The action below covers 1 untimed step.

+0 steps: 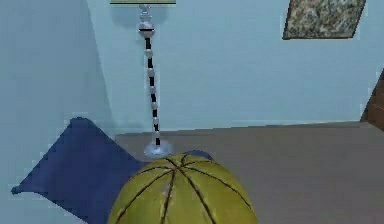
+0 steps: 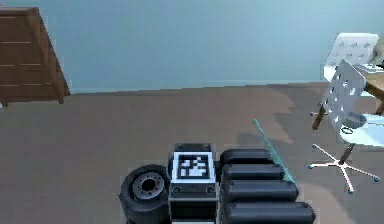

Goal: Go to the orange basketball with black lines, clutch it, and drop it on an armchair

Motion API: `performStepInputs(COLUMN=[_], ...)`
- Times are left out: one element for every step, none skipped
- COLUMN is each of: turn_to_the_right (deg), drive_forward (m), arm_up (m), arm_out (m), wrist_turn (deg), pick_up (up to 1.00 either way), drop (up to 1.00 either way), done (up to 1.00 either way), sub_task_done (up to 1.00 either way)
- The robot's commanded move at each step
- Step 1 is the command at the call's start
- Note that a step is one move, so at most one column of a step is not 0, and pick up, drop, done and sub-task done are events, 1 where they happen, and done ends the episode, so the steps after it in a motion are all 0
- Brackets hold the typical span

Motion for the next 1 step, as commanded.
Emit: performStepInputs(turn_to_the_right=[0.0], drive_forward=[0.45], arm_up=[0.00], arm_out=[0.00], wrist_turn=[0.0], pick_up=[0.00], drop=[0.00], done=[0.00], sub_task_done=[0.00])
